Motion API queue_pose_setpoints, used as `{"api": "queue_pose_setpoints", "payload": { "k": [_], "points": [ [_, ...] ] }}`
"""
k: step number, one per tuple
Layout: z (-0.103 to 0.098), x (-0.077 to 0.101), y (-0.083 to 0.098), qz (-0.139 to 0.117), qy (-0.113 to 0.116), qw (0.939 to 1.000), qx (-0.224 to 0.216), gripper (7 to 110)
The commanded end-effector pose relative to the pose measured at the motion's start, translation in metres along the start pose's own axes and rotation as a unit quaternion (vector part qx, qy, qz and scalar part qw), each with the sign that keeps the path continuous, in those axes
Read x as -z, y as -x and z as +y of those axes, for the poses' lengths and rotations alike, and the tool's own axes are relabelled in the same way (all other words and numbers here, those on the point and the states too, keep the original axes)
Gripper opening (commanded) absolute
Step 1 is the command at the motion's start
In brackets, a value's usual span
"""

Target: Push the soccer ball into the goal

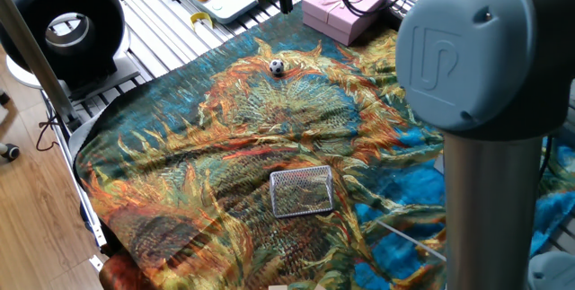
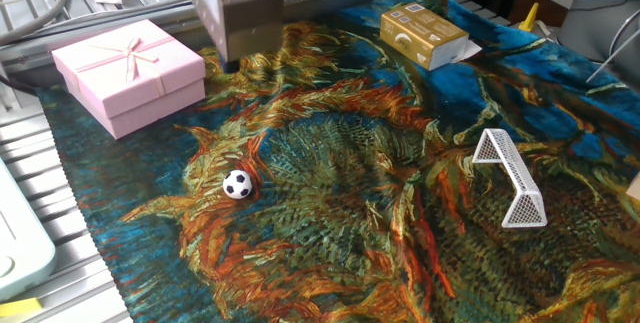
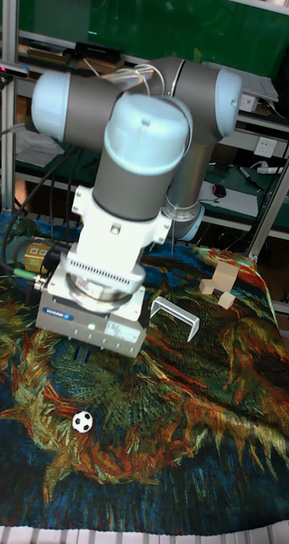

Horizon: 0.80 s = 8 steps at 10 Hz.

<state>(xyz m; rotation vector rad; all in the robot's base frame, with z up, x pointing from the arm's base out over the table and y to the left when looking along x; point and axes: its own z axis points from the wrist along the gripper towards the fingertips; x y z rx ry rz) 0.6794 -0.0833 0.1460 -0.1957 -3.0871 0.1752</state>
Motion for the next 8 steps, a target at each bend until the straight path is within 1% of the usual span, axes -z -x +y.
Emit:
{"api": "queue_pose_setpoints", "payload": {
  "k": [1,4,5,8],
  "points": [
    [-0.009,-0.022,0.012,-0.005,-0.011,0.9999,0.009,7],
    [-0.015,-0.049,0.023,-0.017,-0.011,0.9997,0.013,7],
    [-0.015,-0.060,0.028,-0.024,-0.011,0.9996,0.014,7],
    [-0.017,-0.082,0.039,-0.037,-0.016,0.9991,0.016,7]
  ]
}}
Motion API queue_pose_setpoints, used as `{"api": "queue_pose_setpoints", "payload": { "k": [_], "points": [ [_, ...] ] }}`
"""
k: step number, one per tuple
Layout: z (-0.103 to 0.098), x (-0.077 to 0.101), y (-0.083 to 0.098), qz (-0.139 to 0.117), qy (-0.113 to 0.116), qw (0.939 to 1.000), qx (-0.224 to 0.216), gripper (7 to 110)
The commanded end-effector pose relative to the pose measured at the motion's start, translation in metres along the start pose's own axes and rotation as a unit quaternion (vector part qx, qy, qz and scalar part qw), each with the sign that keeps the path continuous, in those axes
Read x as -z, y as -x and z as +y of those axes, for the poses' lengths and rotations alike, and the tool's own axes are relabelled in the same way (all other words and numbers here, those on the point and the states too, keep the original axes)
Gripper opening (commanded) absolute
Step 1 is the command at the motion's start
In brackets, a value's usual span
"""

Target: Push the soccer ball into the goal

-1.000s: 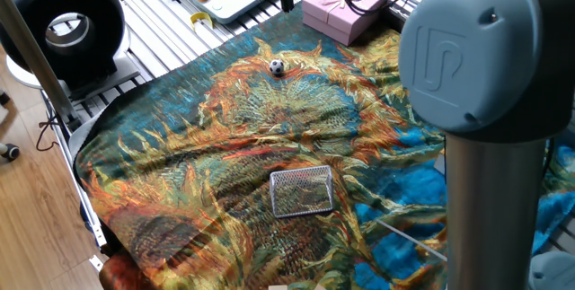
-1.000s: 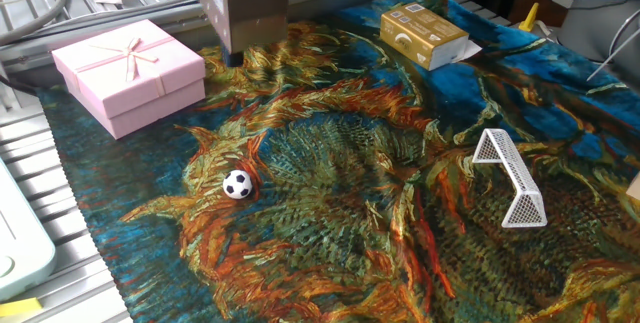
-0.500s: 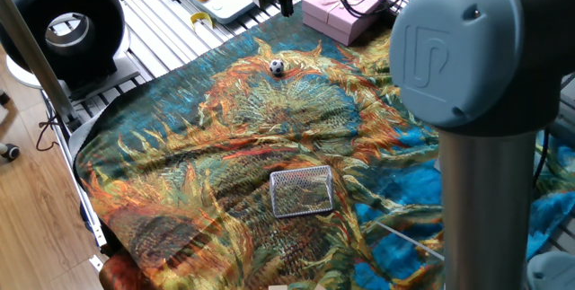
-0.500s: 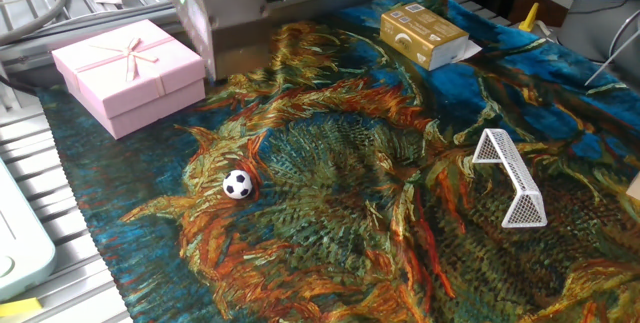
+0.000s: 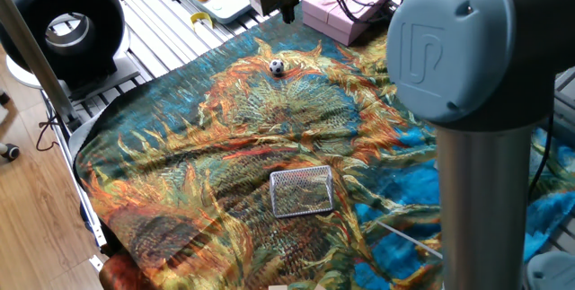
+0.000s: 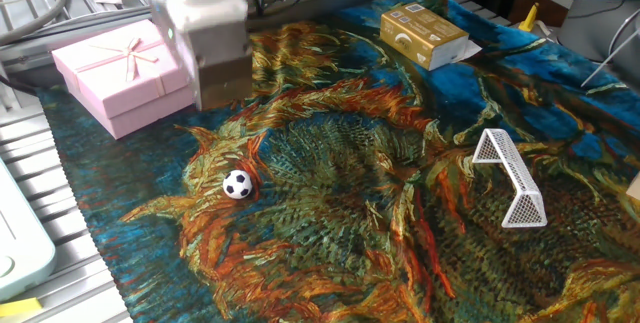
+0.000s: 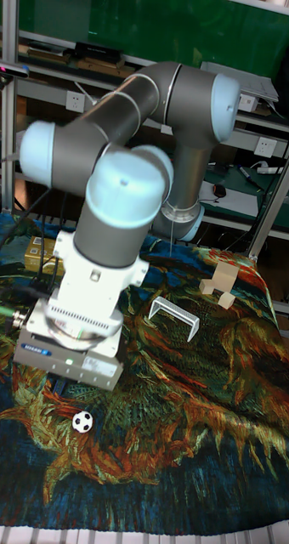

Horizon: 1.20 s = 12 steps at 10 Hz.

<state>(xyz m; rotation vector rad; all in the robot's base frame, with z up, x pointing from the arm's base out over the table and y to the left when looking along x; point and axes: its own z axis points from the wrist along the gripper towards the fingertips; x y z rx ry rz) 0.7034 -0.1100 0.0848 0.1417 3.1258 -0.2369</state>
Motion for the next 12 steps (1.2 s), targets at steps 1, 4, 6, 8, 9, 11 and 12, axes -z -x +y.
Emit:
{"api": "queue_pose_setpoints", "payload": {
  "k": [1,4,6,8,9,11,12],
  "points": [
    [0.002,-0.028,0.012,-0.016,0.002,0.9999,0.000,7],
    [0.015,-0.040,0.020,-0.029,0.015,0.9994,-0.014,7],
    [0.032,-0.041,0.023,-0.035,0.043,0.9980,-0.032,7],
    [0.034,-0.042,0.025,-0.038,0.048,0.9974,-0.039,7],
    [0.034,-0.045,0.026,-0.039,0.047,0.9973,-0.040,7],
    [0.034,-0.051,0.027,-0.042,0.047,0.9971,-0.043,7],
    [0.035,-0.054,0.027,-0.042,0.047,0.9970,-0.045,7]
  ]
}}
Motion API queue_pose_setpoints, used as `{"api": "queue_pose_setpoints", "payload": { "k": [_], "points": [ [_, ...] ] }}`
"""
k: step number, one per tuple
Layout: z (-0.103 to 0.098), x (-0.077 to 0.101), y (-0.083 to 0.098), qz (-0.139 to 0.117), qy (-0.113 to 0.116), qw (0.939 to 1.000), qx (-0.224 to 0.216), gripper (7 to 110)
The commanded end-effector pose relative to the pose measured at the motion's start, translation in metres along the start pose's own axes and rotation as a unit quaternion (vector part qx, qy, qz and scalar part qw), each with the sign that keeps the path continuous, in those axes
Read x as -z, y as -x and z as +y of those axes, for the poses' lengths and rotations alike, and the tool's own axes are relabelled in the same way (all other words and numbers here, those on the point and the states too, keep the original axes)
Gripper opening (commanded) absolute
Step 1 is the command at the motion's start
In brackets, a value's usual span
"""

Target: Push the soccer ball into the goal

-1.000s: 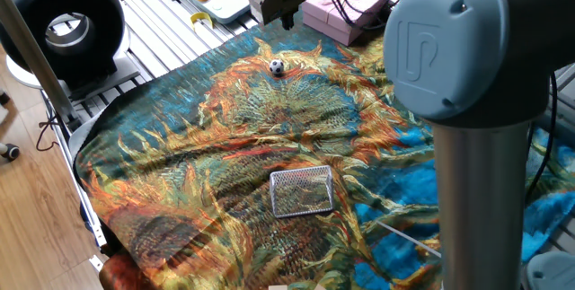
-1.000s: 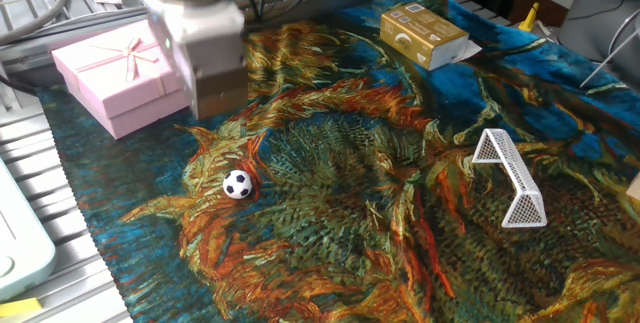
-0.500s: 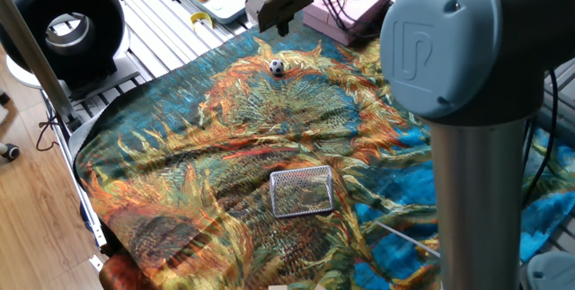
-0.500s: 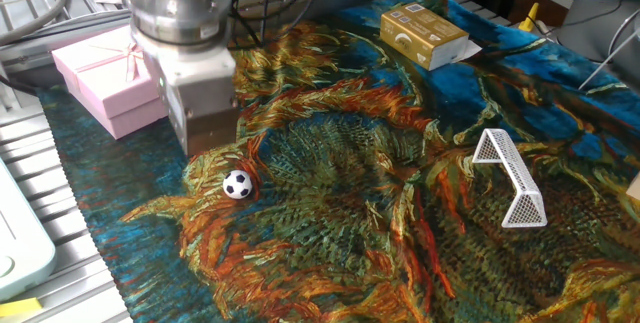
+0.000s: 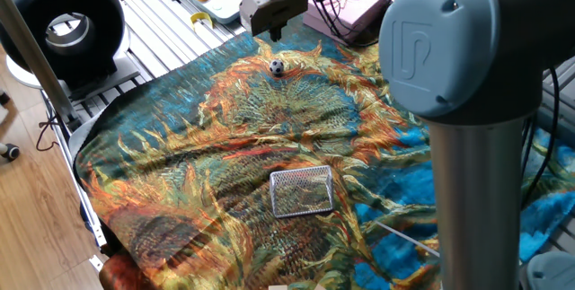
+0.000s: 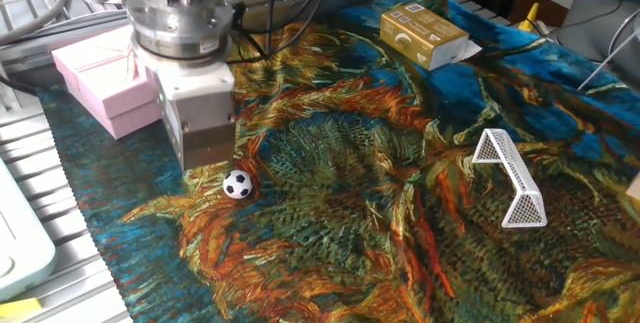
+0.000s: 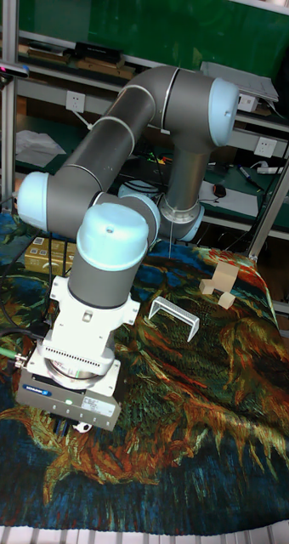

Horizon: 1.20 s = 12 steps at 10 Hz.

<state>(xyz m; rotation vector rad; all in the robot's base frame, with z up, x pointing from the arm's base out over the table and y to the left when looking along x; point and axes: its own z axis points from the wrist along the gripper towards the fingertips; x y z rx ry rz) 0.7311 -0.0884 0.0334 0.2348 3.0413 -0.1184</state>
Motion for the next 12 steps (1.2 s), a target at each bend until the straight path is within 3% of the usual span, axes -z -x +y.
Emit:
{"api": "queue_pose_setpoints", "payload": {
  "k": [1,4,8,10,12],
  "points": [
    [0.006,-0.012,0.001,-0.004,0.010,0.9998,-0.014,7],
    [0.015,-0.022,-0.001,-0.010,0.009,0.9996,-0.025,7],
    [0.027,-0.026,-0.007,-0.005,0.025,0.9988,-0.042,7],
    [0.024,-0.027,-0.011,-0.001,0.023,0.9986,-0.047,7],
    [0.029,-0.029,-0.017,0.009,0.038,0.9975,-0.058,7]
  ]
}}
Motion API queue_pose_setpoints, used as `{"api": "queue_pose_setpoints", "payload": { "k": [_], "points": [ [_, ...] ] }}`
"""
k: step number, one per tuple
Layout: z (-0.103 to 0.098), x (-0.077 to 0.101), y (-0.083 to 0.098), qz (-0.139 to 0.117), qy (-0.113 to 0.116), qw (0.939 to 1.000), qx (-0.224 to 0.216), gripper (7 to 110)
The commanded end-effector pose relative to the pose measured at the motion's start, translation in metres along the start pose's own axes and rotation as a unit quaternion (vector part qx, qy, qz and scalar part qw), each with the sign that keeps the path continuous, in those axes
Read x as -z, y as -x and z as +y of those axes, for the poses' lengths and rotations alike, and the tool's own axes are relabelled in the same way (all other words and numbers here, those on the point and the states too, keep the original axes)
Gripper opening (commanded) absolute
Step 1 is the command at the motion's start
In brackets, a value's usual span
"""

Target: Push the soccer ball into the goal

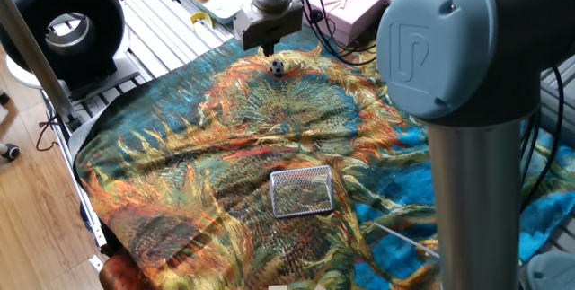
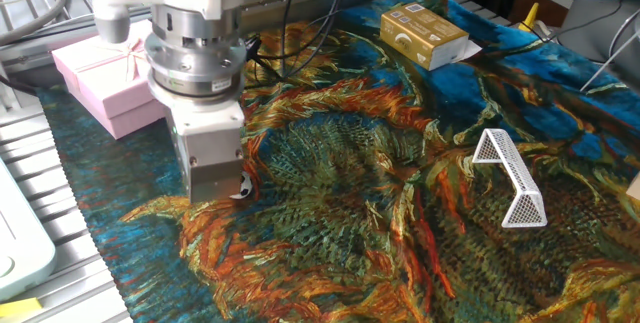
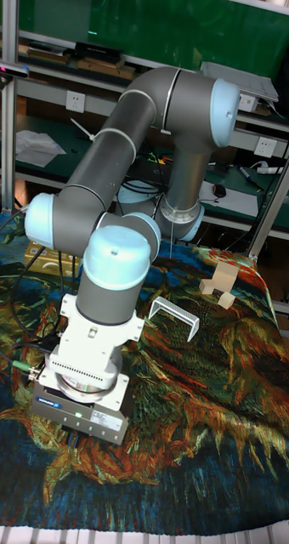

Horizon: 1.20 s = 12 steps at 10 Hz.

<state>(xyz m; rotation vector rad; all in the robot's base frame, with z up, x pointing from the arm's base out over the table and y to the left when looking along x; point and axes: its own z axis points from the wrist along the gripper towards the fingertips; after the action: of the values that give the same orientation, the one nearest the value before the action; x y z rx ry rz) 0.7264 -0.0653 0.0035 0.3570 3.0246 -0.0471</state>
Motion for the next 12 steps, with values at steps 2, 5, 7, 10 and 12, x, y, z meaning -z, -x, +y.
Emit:
{"api": "queue_pose_setpoints", "payload": {
  "k": [2,5,7,10,12],
  "points": [
    [-0.001,-0.003,-0.013,0.014,0.015,0.9995,-0.024,7],
    [0.004,-0.006,-0.028,0.021,0.033,0.9978,-0.053,7],
    [0.005,-0.003,-0.035,0.032,0.040,0.9968,-0.062,7],
    [-0.002,-0.003,-0.045,0.041,0.031,0.9979,-0.041,7],
    [-0.015,-0.009,-0.044,0.027,-0.010,0.9994,-0.019,7]
  ]
}}
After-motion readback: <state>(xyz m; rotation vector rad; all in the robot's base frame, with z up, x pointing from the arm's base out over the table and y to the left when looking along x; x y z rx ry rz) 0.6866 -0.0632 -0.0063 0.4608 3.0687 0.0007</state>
